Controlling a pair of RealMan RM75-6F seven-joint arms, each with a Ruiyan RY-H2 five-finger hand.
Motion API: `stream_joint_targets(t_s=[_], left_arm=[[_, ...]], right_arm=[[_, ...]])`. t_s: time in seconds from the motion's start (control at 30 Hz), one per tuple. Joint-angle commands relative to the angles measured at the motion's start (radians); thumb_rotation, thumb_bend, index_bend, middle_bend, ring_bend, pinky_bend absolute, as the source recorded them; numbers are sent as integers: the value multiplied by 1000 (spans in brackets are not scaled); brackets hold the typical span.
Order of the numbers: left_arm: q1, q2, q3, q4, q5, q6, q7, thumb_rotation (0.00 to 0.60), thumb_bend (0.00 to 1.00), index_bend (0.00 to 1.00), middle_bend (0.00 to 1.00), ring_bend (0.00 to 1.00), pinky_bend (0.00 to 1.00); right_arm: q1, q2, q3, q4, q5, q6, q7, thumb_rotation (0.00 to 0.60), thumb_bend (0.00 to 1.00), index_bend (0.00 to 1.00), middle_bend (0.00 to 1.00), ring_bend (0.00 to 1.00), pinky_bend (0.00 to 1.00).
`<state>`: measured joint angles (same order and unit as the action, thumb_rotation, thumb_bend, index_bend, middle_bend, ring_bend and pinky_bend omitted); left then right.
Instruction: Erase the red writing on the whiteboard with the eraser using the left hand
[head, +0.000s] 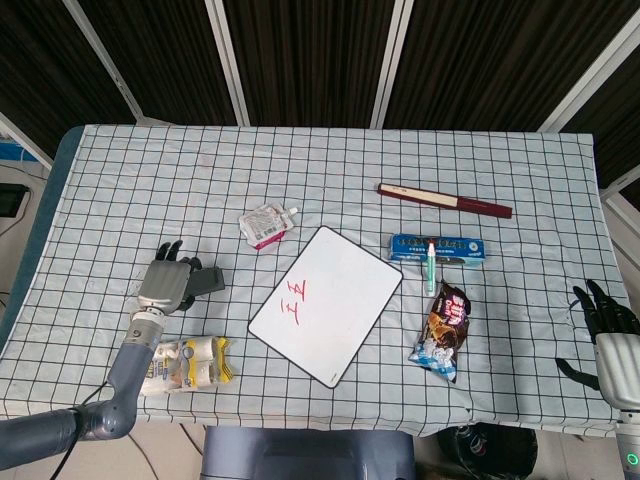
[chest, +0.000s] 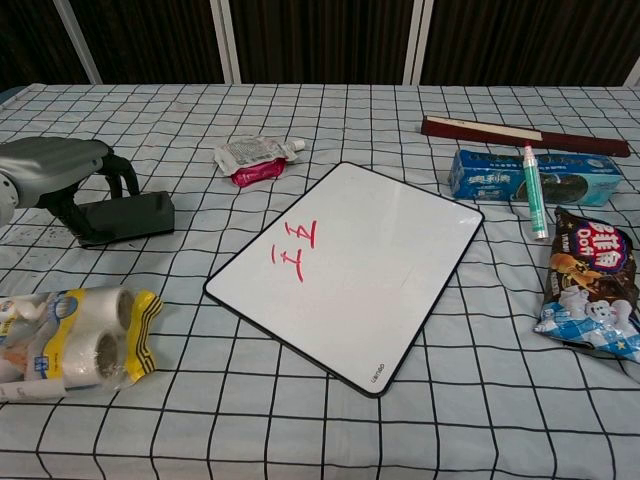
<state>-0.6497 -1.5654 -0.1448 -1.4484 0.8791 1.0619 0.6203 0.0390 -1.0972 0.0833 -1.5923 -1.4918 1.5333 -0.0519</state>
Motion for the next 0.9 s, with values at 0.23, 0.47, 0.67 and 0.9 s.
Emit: stream_joint_targets(t_s=[0.23,0.47,0.67,0.9], left_arm=[[-6,-1,-4,-2,0,-3,-9,600,291,374,427,0,75],[-7,18,-7,-16,-20,-6,-3,600,367,386,448,0,75],[-7,50,-35,-68,8,10,-52,600,383,386,449,0,75],[-23,112,-73,-204,111,63,-73,600,389,390,450,0,69]], right_arm=[[0,0,0,-1,-1,2,0,600,71,4,15,135,187],[0,1,-1,-3,-1,-1,1,600,71,4,16,135,187],[-1,1,1,-5,2,1,1,600,71,4,15,135,187],[-2,1,1,-5,2,4,-1,600,71,4,15,135,187]])
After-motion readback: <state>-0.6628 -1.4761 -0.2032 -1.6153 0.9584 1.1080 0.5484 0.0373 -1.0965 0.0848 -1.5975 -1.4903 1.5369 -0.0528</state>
